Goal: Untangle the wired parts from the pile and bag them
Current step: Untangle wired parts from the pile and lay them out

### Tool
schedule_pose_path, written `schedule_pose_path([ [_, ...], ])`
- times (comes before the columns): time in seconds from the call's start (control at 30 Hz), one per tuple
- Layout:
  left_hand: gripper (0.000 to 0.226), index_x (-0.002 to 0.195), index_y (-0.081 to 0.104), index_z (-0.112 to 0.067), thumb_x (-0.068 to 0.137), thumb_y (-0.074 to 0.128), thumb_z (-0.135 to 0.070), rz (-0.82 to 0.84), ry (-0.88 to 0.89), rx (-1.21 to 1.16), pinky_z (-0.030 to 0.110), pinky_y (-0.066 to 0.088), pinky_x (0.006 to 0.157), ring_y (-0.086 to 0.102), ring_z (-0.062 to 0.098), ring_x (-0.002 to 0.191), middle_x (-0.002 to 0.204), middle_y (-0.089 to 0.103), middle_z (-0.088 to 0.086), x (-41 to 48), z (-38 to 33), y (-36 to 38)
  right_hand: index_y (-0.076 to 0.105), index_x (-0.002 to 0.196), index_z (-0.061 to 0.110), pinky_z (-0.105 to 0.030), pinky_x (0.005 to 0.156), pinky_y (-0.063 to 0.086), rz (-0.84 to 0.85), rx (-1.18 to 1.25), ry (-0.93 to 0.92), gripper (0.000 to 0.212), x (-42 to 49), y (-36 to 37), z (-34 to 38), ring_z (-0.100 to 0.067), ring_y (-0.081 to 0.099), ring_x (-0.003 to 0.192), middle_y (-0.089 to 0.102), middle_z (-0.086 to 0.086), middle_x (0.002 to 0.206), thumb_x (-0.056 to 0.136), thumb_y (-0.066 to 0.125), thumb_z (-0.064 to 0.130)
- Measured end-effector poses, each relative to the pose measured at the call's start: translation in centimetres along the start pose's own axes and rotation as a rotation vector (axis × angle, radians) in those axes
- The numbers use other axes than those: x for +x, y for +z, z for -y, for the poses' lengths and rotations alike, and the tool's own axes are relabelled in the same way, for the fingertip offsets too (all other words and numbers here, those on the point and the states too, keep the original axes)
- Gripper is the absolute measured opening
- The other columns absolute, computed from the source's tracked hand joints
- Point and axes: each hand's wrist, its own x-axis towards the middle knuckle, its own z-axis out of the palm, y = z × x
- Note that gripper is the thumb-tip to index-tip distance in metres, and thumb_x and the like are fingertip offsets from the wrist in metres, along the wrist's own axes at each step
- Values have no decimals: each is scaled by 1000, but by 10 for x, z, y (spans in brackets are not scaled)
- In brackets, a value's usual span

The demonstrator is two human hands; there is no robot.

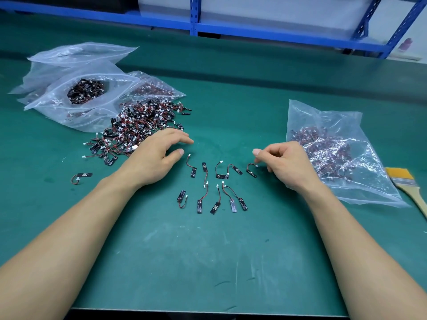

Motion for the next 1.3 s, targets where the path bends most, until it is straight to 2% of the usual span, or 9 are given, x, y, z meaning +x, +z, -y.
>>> schedule_pose_path([
  [0.2,29,122,67,-15,95,60,-6,6,0,-2,35,35,113,51,17,127,133,60,0,-1,-3,-1,74,66,18,-14,38,27,13,15,-32,30,-2,-2,4,-8,32,38,49,4,48,91,72,35],
  [0.53,30,117,70,-16,95,57,0,-19,61,-73,22,37,106,55,10,122,128,62,-3,-1,-7,-1,74,71,8,-12,41,26,12,42,-72,27,-5,-3,8,-6,33,38,46,12,45,91,73,27],
  [0.63,30,117,69,-15,95,56,1,-13,55,-89,19,37,105,55,10,121,126,63,-3,-1,-8,-1,74,68,13,-18,45,28,10,23,-79,27,-6,-5,9,-8,32,43,45,9,47,90,73,29],
  [0.73,30,117,70,-14,95,57,1,-9,49,-85,24,38,107,56,12,121,126,63,-2,-1,-7,-1,72,62,16,-23,44,26,15,-15,-86,32,-7,-8,9,-13,28,43,38,8,43,90,73,31],
  [0.87,28,116,71,-14,95,58,1,-8,47,-74,19,35,108,56,12,121,125,64,-1,-2,-8,-1,68,57,16,-16,44,25,34,-87,-143,35,-7,-21,8,-9,27,42,33,10,40,89,74,28],
  [0.97,27,115,71,-11,96,57,1,-4,48,-67,15,33,106,56,12,120,124,64,-1,-2,-9,-1,68,60,17,-15,48,30,162,-130,-177,28,-9,-36,7,-7,34,46,44,9,46,81,82,30],
  [1.07,26,115,71,-11,96,58,1,-6,51,-67,14,34,105,57,12,118,123,64,-1,-3,-9,-2,74,74,23,-18,52,34,341,-181,-164,20,-13,-49,10,-7,36,48,56,7,54,68,91,32],
  [1.17,26,115,71,-11,96,58,0,-4,49,-68,15,35,105,57,12,118,123,64,-1,-3,-8,-2,75,86,32,-18,53,36,359,-284,-147,38,-13,-64,11,-7,35,52,62,13,70,55,96,33],
  [1.3,26,115,71,-12,96,58,-1,-2,45,-77,22,37,107,56,12,120,123,64,-2,-3,-7,-1,70,96,42,-17,64,39,368,-469,-109,54,-15,-77,9,-8,46,73,61,20,90,51,97,28],
])
